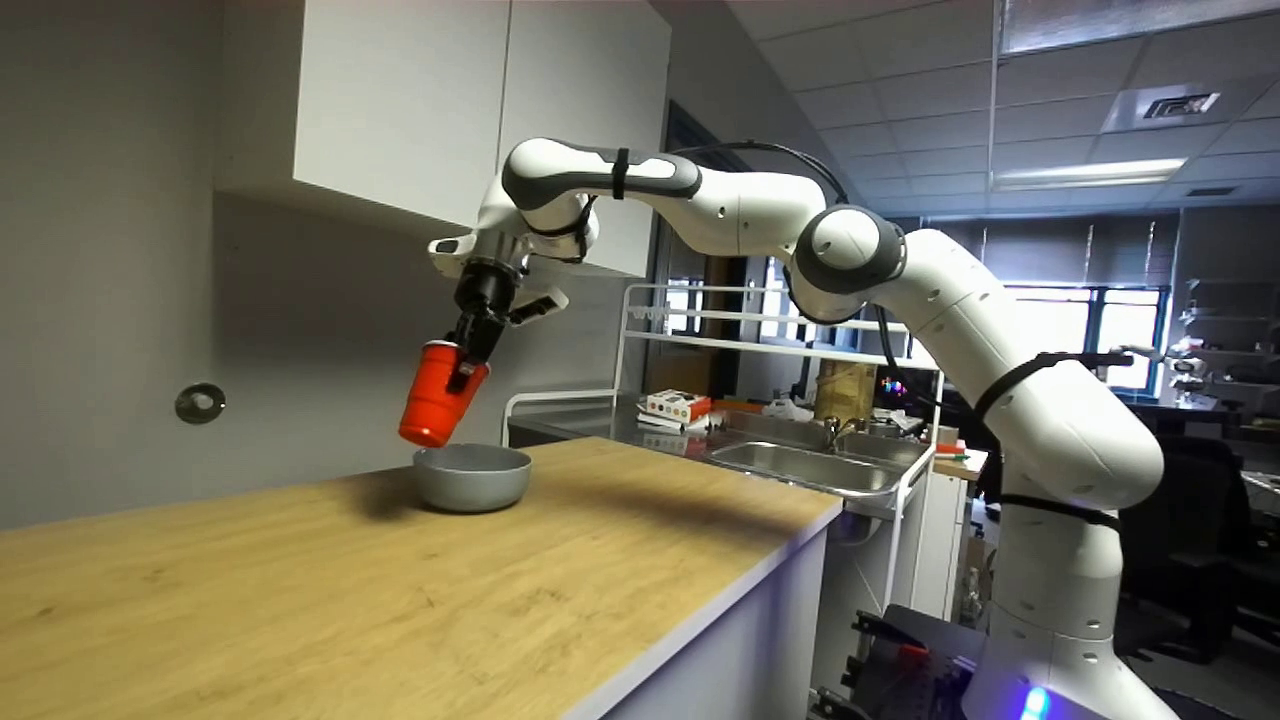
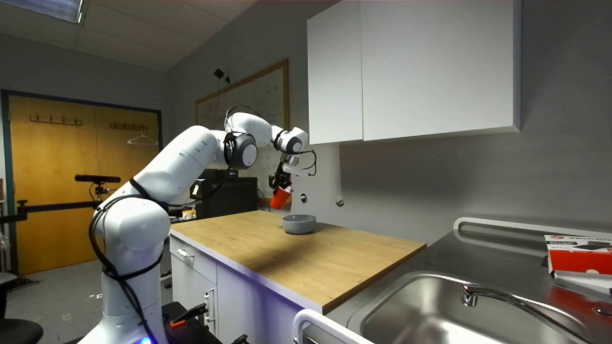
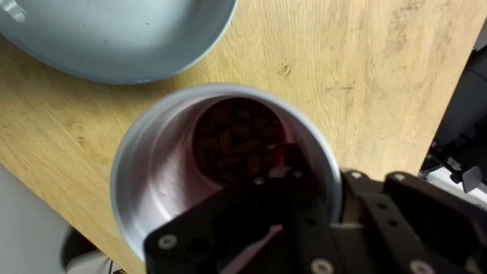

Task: Pour the contents of the orange cup into the grey bowl

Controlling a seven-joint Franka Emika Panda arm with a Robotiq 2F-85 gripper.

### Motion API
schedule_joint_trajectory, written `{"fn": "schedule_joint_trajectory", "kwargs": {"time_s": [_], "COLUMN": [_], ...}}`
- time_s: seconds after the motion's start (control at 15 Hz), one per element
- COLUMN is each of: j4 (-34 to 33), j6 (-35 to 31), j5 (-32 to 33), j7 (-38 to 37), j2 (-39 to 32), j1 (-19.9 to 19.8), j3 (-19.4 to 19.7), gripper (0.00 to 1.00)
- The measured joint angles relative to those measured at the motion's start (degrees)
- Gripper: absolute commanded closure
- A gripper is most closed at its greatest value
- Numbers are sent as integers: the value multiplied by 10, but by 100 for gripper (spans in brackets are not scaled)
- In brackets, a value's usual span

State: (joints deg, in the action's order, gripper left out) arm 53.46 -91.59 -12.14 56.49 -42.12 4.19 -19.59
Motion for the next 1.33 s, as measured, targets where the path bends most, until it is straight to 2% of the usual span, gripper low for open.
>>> {"fn": "schedule_joint_trajectory", "kwargs": {"time_s": [0.6, 1.33], "j4": [0, -3], "j6": [73, 78], "j5": [-67, -192], "j7": [116, 118], "j2": [-13, -33], "j1": [-50, -71], "j3": [-8, -10], "gripper": [96, 96]}}
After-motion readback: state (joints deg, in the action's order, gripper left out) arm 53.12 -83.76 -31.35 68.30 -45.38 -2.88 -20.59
